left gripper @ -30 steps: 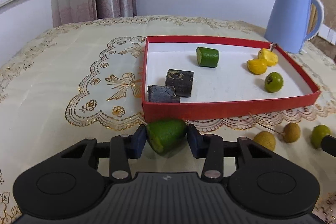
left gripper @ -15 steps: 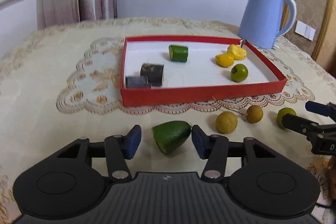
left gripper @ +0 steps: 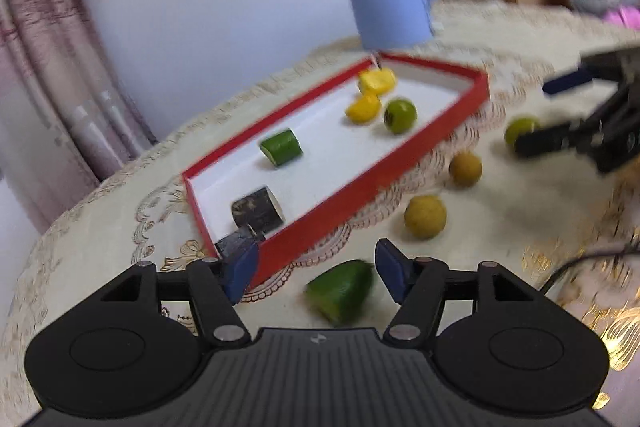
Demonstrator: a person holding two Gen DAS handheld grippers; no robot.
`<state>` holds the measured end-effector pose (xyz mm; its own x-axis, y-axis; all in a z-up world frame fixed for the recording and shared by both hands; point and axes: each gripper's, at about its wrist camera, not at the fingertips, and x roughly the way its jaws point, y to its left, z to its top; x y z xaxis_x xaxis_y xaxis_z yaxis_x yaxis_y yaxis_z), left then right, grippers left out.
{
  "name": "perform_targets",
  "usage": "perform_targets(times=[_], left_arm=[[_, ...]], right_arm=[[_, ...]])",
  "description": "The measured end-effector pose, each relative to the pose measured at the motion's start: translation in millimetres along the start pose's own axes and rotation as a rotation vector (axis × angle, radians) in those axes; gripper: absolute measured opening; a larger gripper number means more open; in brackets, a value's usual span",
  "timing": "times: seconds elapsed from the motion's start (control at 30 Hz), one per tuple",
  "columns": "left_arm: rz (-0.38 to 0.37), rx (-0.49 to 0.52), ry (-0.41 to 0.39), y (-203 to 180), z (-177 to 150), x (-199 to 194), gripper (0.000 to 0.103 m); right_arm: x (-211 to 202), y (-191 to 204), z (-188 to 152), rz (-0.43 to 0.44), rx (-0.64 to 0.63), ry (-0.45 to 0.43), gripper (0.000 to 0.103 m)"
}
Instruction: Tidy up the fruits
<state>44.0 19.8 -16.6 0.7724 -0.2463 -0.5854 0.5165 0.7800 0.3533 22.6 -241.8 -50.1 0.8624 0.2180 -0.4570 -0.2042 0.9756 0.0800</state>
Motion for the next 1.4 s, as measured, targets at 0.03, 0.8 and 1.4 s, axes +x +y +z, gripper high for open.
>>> perform_targets(times=[0.03, 0.8, 1.4], left_arm=[[-0.040, 0.008, 0.020, 3, 0, 4, 0.064], [-0.238, 0.105, 0.092, 26, -1, 23, 0.034], [0.172, -0.247, 0.154, -13, 7, 22, 0.062]], right_arm=[[0, 1, 0, -0.002, -0.003, 0.000, 0.103], [2, 3, -1, -0.029, -0.017, 0.009, 0.103], [0, -1, 2, -0.067, 0.017, 0.002, 0.103]])
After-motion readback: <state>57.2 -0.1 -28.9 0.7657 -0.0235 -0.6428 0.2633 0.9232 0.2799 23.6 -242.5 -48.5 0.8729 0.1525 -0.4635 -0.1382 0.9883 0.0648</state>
